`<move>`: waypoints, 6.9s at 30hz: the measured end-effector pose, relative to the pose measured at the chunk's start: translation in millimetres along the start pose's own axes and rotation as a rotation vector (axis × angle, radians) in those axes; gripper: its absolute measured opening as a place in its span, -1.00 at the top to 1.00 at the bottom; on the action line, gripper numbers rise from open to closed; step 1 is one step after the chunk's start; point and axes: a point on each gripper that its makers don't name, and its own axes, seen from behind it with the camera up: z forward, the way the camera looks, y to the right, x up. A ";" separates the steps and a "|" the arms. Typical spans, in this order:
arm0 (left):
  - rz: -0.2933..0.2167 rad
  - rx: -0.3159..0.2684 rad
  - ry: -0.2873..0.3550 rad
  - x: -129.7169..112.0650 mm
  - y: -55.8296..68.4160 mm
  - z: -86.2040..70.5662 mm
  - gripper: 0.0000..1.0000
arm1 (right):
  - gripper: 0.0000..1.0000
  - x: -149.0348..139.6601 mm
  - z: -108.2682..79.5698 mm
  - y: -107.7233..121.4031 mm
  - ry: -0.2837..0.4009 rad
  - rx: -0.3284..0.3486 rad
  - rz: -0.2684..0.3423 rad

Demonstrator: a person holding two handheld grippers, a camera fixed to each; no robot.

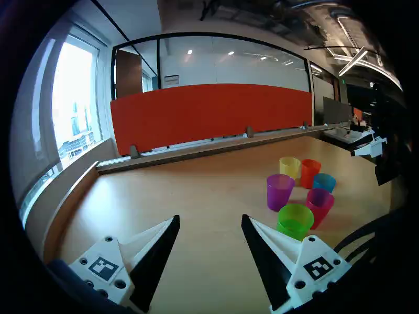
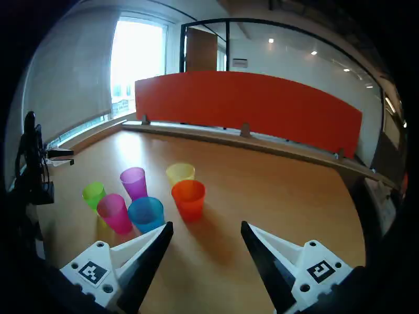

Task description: Pour water

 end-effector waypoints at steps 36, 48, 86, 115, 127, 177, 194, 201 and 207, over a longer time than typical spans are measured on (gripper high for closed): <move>-0.091 0.145 0.225 64.1 -7.3 -8.6 -0.73 | -1.00 71.1 -21.9 46.2 0.416 -0.316 0.071; -0.056 0.195 0.274 71.6 -7.7 -14.0 -0.73 | -1.00 82.2 -33.2 48.5 0.521 -0.358 0.099; -0.140 0.290 0.381 17.0 -19.9 -9.4 -0.72 | -1.00 47.7 -29.8 49.6 0.462 -0.417 0.087; -0.127 0.291 0.340 -2.5 -14.8 6.1 -0.72 | -1.00 56.1 -35.2 46.9 0.468 -0.420 0.072; -0.128 0.288 0.318 -6.1 -14.1 9.8 -0.73 | -1.00 55.6 -39.9 49.6 0.471 -0.427 0.067; -0.126 0.287 0.315 -7.5 -13.1 10.6 -0.74 | -1.00 0.5 4.5 62.0 0.533 -0.389 0.103; -0.126 0.287 0.315 -7.8 -13.0 10.2 -0.74 | -1.00 -8.4 9.1 69.3 0.501 -0.394 0.112; -0.126 0.287 0.315 -7.6 -13.4 10.4 -0.74 | -1.00 -8.9 11.6 69.0 0.486 -0.394 0.113; -0.126 0.287 0.315 -7.8 -13.5 10.3 -0.74 | -1.00 -9.5 12.7 68.7 0.484 -0.392 0.114</move>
